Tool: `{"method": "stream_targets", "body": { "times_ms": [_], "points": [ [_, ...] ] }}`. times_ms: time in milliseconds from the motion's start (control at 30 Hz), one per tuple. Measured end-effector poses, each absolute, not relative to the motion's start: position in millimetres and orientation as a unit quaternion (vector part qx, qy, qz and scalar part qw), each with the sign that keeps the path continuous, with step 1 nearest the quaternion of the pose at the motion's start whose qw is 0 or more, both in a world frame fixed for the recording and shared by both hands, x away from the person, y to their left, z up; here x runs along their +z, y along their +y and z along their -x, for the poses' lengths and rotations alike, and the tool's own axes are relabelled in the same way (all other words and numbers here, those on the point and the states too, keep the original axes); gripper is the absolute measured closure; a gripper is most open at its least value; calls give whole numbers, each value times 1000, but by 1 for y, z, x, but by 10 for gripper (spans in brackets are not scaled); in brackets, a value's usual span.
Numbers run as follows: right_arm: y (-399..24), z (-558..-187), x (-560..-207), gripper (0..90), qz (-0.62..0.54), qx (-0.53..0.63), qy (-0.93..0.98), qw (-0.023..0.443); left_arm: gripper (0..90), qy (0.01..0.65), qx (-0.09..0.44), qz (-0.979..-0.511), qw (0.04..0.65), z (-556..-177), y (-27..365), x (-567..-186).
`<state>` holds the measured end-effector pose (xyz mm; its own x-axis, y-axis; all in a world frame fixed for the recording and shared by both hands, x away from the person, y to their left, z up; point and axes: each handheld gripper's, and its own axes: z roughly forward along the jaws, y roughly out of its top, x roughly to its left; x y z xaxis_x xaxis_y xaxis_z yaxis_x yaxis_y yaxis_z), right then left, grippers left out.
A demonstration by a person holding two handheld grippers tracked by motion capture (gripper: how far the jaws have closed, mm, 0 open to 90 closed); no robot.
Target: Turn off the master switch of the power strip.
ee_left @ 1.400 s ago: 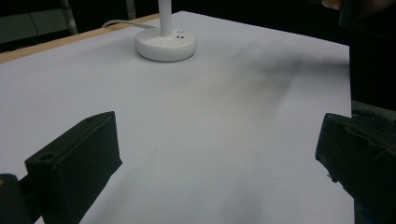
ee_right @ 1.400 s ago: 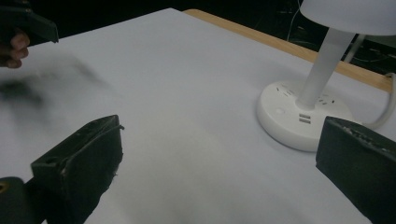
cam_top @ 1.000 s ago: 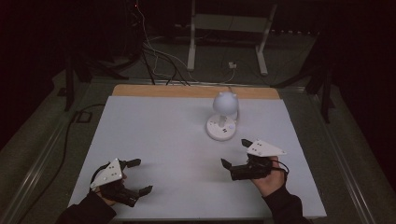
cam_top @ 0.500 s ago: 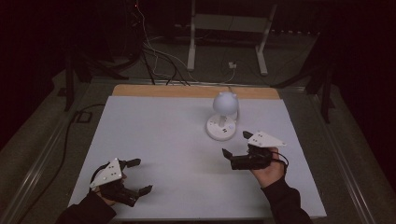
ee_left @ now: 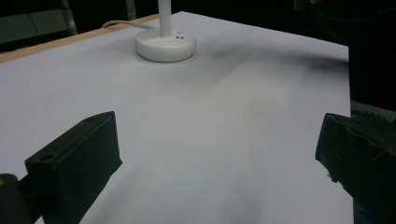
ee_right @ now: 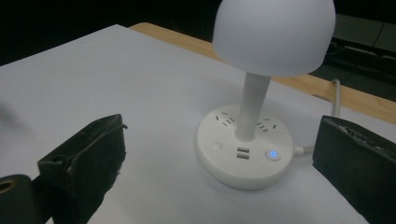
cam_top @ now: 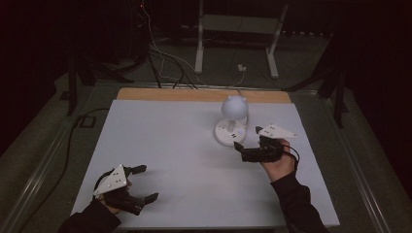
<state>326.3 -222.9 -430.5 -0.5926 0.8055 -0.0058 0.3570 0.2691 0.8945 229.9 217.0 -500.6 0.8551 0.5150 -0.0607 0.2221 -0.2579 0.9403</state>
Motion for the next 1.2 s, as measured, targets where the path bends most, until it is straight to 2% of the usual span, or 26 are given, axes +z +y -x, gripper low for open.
{"method": "stream_targets", "body": {
  "times_ms": [1200],
  "points": [
    [-234, -391, -464, 26, -455, 437, 744, 222, 4, 234, 131, -782, 562, -230, 218, -500]
  ]
}}
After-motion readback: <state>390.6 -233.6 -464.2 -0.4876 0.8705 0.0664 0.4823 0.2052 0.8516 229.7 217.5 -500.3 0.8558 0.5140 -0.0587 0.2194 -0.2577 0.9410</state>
